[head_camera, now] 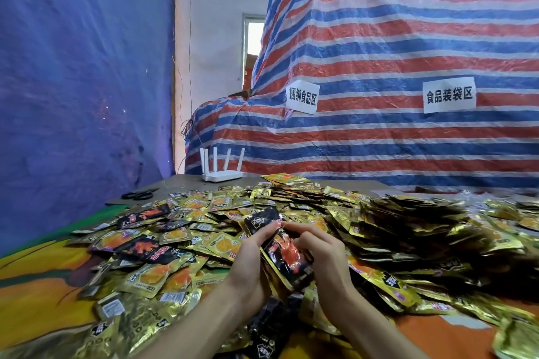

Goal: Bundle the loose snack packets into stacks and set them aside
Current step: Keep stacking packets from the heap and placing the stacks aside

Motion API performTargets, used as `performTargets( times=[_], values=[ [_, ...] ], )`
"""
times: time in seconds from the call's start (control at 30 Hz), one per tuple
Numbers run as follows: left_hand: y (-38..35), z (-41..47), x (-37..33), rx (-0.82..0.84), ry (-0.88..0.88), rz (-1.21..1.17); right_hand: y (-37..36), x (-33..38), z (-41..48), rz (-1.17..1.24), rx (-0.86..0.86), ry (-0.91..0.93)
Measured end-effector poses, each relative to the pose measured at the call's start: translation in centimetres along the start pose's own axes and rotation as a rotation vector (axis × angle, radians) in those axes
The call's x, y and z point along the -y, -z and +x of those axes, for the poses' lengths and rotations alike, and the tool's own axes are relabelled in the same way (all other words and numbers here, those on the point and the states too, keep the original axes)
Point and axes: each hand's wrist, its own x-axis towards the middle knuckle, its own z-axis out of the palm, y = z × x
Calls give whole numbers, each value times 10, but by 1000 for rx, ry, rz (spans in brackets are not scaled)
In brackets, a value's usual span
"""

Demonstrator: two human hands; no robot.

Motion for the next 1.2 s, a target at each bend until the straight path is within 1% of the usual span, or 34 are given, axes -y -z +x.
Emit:
performTargets(
  times=[0.07, 0.13, 0.17, 0.23, 0.27, 0.33, 0.43, 0.53, 0.57, 0.67, 0.7, 0.73, 0.83, 0.9, 0.93, 1.0, 1.1, 1.2],
  values=[
    [-2, 0, 4, 8, 1, 34, 0, -4, 0, -105, -92, 83],
    [-5, 0, 5, -31, -19, 65, 4, -5, 1, -214, -83, 142],
    [-6, 0, 4, -58, -31, 80, 6, -5, 1, -264, -12, 143],
    [-6, 1, 3, -106, -49, 88, 10, -4, 2, -431, 218, 124],
    [-5, 0, 2, -127, -47, 83, 11, -5, 2, -525, 306, 122],
    [-2, -1, -1, -149, -33, 85, 11, -5, 1, -623, 353, 126],
    [1, -1, -2, -141, -22, 140, 12, -4, 1, -662, 331, 144],
    [-3, -2, -4, -94, -34, 188, 15, 2, 3, -661, 238, 168],
    [-3, -3, -4, -100, -57, 210, 17, 4, 4, -630, 203, 148],
    [-1, -4, -8, -194, -157, 208, 26, 20, 11, -447, 63, 26],
    [2, -3, -10, -234, -186, 209, 31, 28, 15, -448, -12, 27],
    [6, -2, -12, -272, -201, 228, 37, 36, 20, -486, -92, 45],
    [14, 2, -16, -374, -278, 295, 63, 65, 44, -699, -311, 124],
    [18, 4, -17, -440, -355, 344, 81, 80, 64, -863, -405, 132],
    [19, 4, -17, -461, -382, 366, 91, 84, 73, -953, -447, 108],
    [21, 6, -17, -484, -413, 382, 111, 83, 85, -1103, -492, 32],
    [22, 8, -18, -510, -443, 328, 128, 68, 87, -1292, -478, -88],
    [22, 9, -21, -544, -461, 323, 131, 51, 87, -1519, -517, -108]
  ],
)
